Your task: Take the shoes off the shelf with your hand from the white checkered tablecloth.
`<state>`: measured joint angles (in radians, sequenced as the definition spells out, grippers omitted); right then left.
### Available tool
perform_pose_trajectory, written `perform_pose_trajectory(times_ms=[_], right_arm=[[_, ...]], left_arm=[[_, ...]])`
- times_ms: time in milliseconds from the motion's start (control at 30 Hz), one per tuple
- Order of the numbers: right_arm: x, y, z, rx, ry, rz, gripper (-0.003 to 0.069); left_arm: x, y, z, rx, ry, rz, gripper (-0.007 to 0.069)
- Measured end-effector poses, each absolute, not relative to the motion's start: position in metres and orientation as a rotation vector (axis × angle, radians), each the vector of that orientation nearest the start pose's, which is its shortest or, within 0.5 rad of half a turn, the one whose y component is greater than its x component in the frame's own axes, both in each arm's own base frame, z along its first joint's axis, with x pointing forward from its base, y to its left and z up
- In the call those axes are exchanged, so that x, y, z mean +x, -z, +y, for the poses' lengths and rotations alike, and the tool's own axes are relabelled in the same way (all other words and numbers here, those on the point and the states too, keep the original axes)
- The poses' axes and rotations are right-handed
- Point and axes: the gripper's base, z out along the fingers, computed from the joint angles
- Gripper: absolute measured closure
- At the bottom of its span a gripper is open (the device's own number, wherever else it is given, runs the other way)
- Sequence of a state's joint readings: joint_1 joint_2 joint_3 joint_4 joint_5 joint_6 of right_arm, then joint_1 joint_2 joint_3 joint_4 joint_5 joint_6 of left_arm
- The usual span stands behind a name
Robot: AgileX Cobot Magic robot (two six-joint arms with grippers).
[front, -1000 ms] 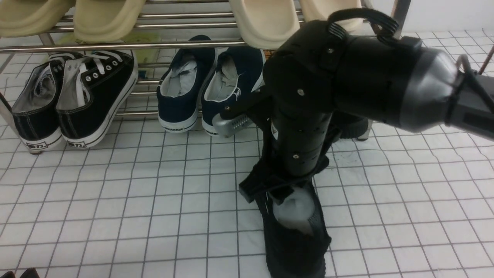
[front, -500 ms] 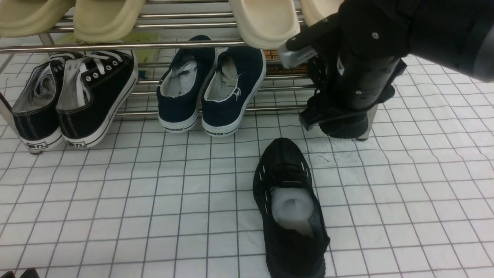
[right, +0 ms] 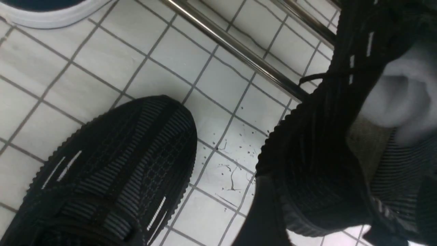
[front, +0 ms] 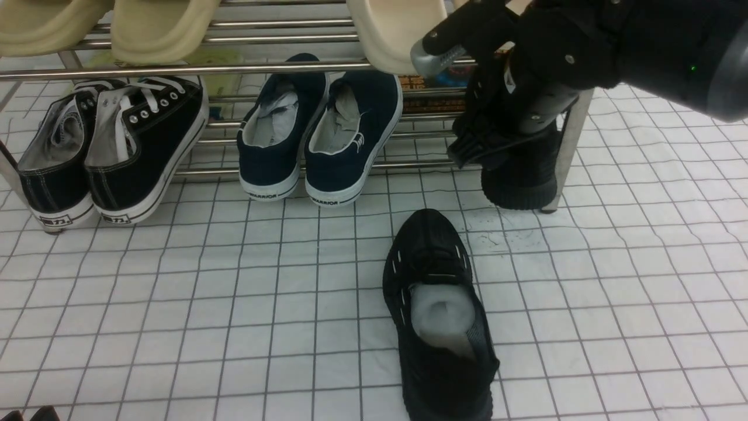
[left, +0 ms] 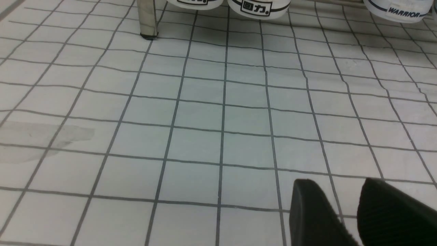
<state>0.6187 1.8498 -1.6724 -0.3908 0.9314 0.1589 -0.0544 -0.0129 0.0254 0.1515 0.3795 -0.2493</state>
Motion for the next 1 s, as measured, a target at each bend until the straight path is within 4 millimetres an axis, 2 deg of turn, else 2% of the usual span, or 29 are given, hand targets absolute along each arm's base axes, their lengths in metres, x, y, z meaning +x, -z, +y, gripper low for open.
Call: perform_pose_trajectory(times_ms=[267, 400, 533, 567, 633, 667, 733, 800, 967, 1000], right_arm=[[0.375, -0.276, 0.221, -0.843, 0.357, 2.355, 0.0099], [0.381, -0.264, 0.221, -0.860, 0.388, 2.366, 0.0099], [0.384, -0.251, 0.221, -0.874, 0.413, 2.398, 0.0143], [0.383, -0.249, 0.221, -0.878, 0.422, 2.408, 0.0193], [0.381, -0.248, 0.218, -0.879, 0.436, 2.440, 0.0371], [0.381, -0.248, 0.218, -0.880, 0.435, 2.450, 0.0428], [0.376, -0.249, 0.216, -0.873, 0.424, 2.497, 0.0601], [0.367, -0.254, 0.214, -0.842, 0.380, 2.577, 0.0646], [0.338, -0.279, 0.213, -0.790, 0.168, 2.737, 0.0648], [0.337, -0.280, 0.213, -0.792, 0.157, 2.739, 0.0648]], left_arm=[[0.052, -0.172, 0.002, -0.089, 0.060, 1.869, 0.0385], [0.052, -0.172, 0.002, -0.089, 0.060, 1.869, 0.0385], [0.052, -0.172, 0.002, -0.089, 0.060, 1.869, 0.0385], [0.052, -0.172, 0.002, -0.089, 0.060, 1.869, 0.0385], [0.052, -0.172, 0.002, -0.089, 0.060, 1.869, 0.0385], [0.052, -0.172, 0.002, -0.089, 0.060, 1.869, 0.0385], [0.052, -0.172, 0.002, -0.089, 0.060, 1.869, 0.0385], [0.052, -0.172, 0.002, -0.089, 0.060, 1.869, 0.0385], [0.052, -0.172, 0.002, -0.089, 0.060, 1.869, 0.0385], [0.052, -0.172, 0.002, -0.089, 0.060, 1.869, 0.0385]])
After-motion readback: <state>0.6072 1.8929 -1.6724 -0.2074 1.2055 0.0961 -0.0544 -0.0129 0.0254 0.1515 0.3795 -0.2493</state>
